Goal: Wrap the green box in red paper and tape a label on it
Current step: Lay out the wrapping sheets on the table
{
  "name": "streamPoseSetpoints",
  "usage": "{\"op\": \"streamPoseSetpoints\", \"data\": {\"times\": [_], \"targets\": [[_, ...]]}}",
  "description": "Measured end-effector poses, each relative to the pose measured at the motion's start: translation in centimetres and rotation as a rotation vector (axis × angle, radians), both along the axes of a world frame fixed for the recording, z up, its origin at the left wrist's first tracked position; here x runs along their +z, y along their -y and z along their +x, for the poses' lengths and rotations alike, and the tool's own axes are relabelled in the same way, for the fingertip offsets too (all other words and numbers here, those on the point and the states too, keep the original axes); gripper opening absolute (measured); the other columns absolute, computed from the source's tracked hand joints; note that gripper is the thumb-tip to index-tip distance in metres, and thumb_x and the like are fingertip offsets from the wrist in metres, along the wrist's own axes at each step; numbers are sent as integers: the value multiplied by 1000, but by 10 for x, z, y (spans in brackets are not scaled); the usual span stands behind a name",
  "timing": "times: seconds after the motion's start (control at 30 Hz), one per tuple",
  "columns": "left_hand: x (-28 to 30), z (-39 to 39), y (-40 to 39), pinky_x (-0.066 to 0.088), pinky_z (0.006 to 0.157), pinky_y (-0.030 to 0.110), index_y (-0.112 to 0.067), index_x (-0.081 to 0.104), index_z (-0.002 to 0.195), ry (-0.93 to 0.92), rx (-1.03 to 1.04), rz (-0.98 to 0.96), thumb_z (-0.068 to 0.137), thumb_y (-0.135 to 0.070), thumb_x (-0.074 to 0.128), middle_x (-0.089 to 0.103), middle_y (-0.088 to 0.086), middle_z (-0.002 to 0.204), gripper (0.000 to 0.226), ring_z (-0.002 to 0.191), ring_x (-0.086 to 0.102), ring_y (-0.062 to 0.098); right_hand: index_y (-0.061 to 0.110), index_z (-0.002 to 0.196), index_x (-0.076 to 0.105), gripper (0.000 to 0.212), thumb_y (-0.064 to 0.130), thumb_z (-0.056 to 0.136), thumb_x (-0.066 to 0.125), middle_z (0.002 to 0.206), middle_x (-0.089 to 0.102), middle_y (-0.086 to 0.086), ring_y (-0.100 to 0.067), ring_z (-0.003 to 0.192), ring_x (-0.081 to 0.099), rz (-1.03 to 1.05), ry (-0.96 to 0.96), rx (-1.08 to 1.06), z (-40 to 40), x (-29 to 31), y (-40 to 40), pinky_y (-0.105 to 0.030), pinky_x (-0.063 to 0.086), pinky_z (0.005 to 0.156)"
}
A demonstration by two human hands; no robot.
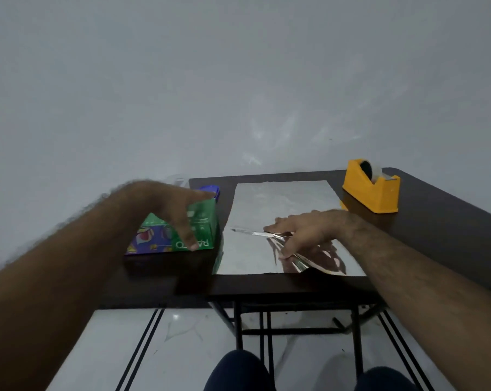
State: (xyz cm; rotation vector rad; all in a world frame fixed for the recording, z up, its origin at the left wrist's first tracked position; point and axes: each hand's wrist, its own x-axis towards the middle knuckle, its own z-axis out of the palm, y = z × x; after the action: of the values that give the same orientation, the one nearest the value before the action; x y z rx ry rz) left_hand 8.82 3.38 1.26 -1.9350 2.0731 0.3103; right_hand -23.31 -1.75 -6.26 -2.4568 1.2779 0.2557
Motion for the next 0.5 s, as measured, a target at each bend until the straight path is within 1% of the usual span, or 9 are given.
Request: {"op": "streamPoseSetpoints", "data": {"times": [0.07,0.13,0.17,0.23,0.3,0.33,0.4,0.43,0.5], "targets": [[-5,14,-6,27,127,44,-41,-3,167,-12,67,6,29,-68,98,17,-4,176,173,160,22,23,55,161,24,87,66,87,69,176,7,9,-20,161,12,-39,-12,-1,5,-2,-4,-53,9,126],[-13,24,-11,35,123,45,-41,-4,167,-51,120,6,29,-62,103,23,-3,173,176,156,29,25,53,162,22,89,73,87,65,176,7,9,-18,162,9,-70,-26,-3,15,-5,-11,-57,3,125],[-17,29,-10,39,121,45,-43,-4,167,-84,135,-6,31,-58,104,28,-3,171,174,153,34,25,52,163,22,89,75,87,63,176,9,10,-17,162,8,-78,-27,1,18,-7,-15,-58,2,124],[-25,40,-5,48,113,45,-44,-1,166,-152,136,-48,36,-48,99,40,-1,164,164,144,46,24,48,164,22,88,73,89,63,175,13,12,-13,162,7,-76,-9,15,24,-8,-21,-57,3,124],[-29,42,-2,53,108,44,-40,1,167,-163,115,-79,40,-38,97,48,3,156,159,134,53,24,46,164,24,89,69,90,67,174,19,11,-17,162,12,-71,20,21,25,-9,-21,-54,9,124],[-28,41,-3,53,107,42,-34,3,167,-148,103,-96,44,-34,97,48,4,154,155,132,54,25,45,164,23,92,69,88,68,174,18,10,-19,161,14,-66,33,16,25,-10,-20,-54,11,124],[-27,39,-3,53,104,39,-24,12,167,-115,93,-149,53,-28,99,47,5,152,144,130,54,25,48,165,14,104,77,81,68,176,5,10,-20,162,9,-73,50,10,24,-12,-19,-61,3,124],[-26,39,-2,55,100,37,-22,17,166,-104,85,-170,54,-29,101,50,5,148,140,127,56,25,50,164,10,108,82,78,66,176,1,9,-19,162,7,-82,47,13,24,-13,-19,-64,0,124],[-20,39,0,57,91,34,-21,27,163,-90,63,-204,52,-33,102,57,4,138,134,117,61,24,52,163,11,107,88,76,61,176,2,10,-18,162,8,-88,27,24,24,-15,-20,-66,-1,124]]}}
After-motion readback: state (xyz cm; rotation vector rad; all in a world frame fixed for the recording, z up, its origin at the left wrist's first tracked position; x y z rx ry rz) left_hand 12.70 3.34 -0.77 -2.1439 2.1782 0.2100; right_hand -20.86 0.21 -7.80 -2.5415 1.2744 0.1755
